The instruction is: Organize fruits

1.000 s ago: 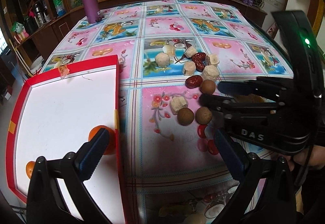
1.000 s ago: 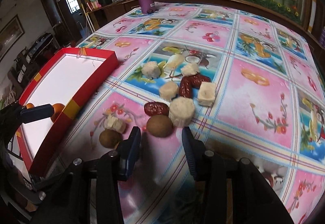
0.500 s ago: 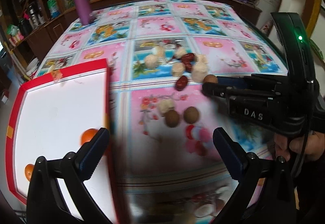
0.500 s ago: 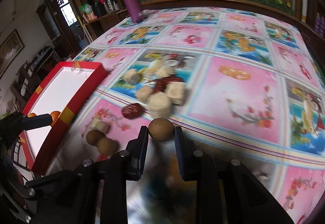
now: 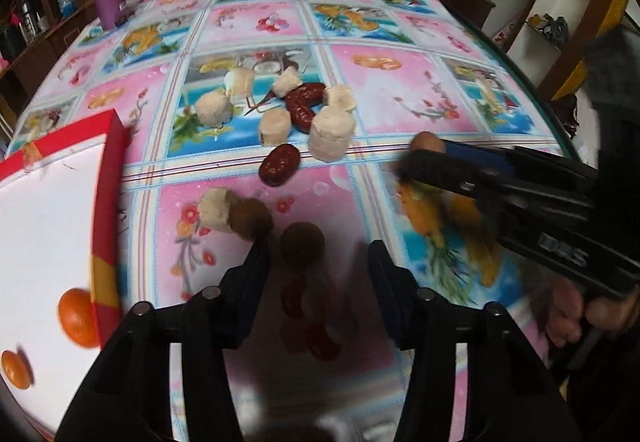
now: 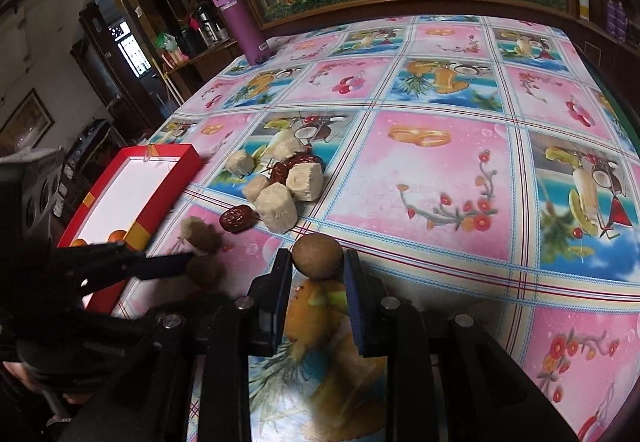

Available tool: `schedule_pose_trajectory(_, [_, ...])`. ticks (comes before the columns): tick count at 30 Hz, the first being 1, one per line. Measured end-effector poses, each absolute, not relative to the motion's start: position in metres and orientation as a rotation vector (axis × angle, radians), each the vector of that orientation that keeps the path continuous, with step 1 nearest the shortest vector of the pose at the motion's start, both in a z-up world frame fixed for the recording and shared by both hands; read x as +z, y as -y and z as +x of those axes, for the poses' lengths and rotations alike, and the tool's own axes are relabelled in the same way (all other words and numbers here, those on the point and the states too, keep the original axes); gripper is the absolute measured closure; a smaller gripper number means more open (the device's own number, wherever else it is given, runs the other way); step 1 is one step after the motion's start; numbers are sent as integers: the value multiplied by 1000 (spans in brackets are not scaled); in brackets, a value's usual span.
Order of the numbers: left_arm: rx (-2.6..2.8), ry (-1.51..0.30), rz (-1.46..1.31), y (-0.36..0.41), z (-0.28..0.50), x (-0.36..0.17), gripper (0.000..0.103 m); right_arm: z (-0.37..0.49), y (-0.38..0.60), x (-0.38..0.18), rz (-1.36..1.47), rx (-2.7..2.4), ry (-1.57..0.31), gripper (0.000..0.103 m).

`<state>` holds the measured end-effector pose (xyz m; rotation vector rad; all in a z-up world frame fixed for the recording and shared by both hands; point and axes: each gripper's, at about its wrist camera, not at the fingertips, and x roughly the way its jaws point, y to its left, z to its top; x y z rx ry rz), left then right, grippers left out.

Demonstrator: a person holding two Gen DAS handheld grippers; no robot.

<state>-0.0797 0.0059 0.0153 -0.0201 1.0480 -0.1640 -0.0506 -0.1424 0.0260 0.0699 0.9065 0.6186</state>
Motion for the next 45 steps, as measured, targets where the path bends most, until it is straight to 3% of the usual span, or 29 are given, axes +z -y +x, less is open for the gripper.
schedule_pose_trajectory(5, [-166, -1028, -13, -7, -73, 14, 66, -50, 141, 26, 76, 630, -906, 78])
schedule_pose_trajectory(8, [-170, -1015, -2, -7, -75, 14, 80, -49, 140, 25, 80, 626, -911, 78])
schedule_pose_trajectory(14, [-175, -1007, -34, -12, -81, 17, 80, -54, 136, 28, 76, 619, -902, 78])
schedule_pose_trajectory(20, [-151, -911, -19, -27, -113, 54, 80, -76, 110, 48, 40, 666, -864, 78])
schedule_pose_trajectory(26, [-11, -845, -47, -85, -156, 74, 80, -109, 56, 67, -21, 766, -820, 78])
schedule_pose_trajectory(33, [153, -843, -75, -156, -192, 66, 79, -141, -24, 58, -109, 893, -853, 78])
schedule_pose_trajectory(45, [177, -892, -114, -191, -217, 37, 79, -167, -77, 37, -190, 958, -927, 78])
